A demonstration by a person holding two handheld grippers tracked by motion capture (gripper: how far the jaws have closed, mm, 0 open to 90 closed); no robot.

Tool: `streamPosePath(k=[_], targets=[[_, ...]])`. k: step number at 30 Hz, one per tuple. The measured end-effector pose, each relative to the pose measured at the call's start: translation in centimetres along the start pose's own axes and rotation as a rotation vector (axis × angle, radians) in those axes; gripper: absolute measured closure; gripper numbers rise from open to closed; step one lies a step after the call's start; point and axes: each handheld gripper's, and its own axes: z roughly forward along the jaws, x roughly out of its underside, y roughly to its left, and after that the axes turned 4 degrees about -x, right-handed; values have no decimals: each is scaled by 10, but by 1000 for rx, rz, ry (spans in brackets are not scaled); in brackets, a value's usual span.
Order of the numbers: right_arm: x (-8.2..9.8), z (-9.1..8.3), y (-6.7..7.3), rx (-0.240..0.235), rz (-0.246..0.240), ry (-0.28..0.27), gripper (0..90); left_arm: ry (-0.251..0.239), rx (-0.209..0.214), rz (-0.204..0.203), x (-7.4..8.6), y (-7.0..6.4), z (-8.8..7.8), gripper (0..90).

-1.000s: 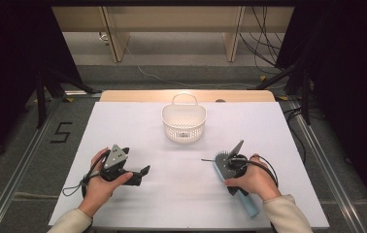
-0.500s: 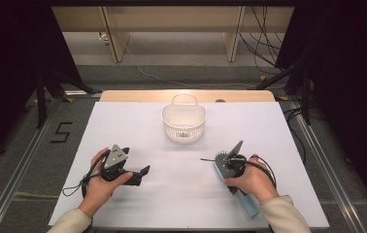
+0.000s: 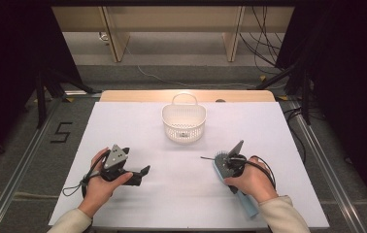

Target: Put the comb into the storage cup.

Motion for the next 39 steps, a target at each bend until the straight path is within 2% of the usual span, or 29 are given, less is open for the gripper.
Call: streamPosePath(k=[4, 15, 39], targets=[[0, 0, -1, -7, 21, -1, 620, 1, -1, 1, 0, 0, 0, 0], [1, 0, -1, -7, 38, -2, 642, 0, 0, 1, 0, 0, 0, 0], [2, -1, -5, -23, 47, -6, 700, -1, 0, -2, 0, 0, 0, 0]])
